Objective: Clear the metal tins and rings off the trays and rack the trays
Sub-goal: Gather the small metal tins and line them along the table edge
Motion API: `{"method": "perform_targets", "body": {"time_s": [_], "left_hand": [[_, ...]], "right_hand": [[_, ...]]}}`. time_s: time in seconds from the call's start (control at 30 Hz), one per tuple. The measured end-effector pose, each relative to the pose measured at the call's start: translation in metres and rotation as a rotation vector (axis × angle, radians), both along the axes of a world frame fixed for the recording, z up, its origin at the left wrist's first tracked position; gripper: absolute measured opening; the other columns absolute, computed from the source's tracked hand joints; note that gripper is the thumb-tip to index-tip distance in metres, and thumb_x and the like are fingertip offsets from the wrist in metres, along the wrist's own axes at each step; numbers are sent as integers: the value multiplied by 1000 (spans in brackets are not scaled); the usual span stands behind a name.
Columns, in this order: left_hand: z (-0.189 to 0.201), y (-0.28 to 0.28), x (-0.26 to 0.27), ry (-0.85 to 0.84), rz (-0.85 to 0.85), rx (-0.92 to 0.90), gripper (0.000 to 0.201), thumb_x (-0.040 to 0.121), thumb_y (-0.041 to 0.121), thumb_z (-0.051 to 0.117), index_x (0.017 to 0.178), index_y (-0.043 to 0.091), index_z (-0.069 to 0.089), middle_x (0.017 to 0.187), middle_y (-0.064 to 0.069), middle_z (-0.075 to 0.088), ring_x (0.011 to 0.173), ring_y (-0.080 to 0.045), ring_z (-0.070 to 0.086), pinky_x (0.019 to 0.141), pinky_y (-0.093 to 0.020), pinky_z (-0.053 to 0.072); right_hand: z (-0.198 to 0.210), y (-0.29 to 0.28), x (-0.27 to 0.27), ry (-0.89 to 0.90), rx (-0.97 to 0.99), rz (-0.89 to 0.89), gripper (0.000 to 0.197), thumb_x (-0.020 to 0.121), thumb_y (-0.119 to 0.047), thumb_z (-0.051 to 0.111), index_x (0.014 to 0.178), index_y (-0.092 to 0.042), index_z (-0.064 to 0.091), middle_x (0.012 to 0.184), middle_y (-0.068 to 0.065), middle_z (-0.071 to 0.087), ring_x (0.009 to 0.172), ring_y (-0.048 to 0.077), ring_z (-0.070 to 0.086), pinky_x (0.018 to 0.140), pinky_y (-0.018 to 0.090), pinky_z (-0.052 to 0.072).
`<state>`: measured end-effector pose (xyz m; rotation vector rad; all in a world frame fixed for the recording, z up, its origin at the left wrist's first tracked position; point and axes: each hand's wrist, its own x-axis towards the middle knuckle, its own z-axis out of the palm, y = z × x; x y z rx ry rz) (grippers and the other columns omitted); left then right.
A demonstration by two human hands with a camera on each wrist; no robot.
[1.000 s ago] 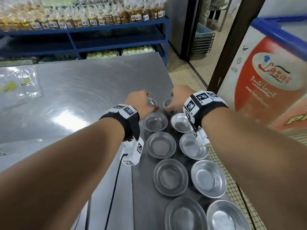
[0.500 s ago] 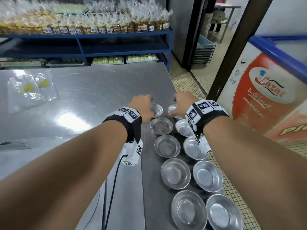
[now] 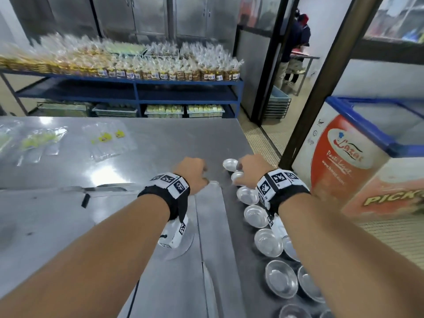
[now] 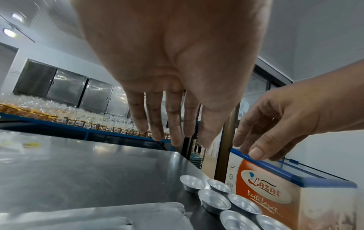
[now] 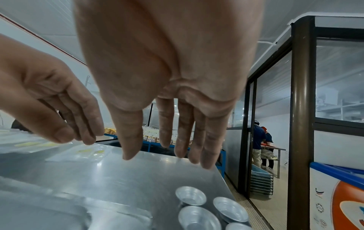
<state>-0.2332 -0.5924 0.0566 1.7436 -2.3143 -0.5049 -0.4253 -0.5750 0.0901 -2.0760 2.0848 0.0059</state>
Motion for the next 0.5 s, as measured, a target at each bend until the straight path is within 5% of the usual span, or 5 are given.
{"method": "perform_targets", "body": {"time_s": [0.17, 0.27, 0.5], "left_hand": [[24, 78, 64, -16, 2, -47, 40, 88, 34, 66, 124, 17, 62, 122, -5, 67, 113, -26, 62, 97, -39, 51], [30, 126, 101, -21, 8, -74, 40, 89, 35, 65, 125, 18, 61, 123, -2, 66, 116, -24, 59, 98, -35, 49], [17, 218, 172, -68, 88, -34, 38, 91, 37, 61, 126, 21, 60, 124, -1, 64, 117, -22, 58, 99, -39, 49]], "right_hand": [[21, 78, 64, -44, -24, -5, 34, 73, -37, 73, 102, -21, 67, 104, 2, 64, 95, 24, 64, 81, 32, 53], [27, 126, 100, -113, -13, -14, 41, 74, -40, 74, 109, -20, 66, 106, 5, 65, 96, 25, 64, 86, 38, 55], [20, 217, 168, -197, 15, 60, 44, 82, -29, 72, 123, -16, 62, 122, 3, 62, 111, 21, 61, 93, 31, 50]]}}
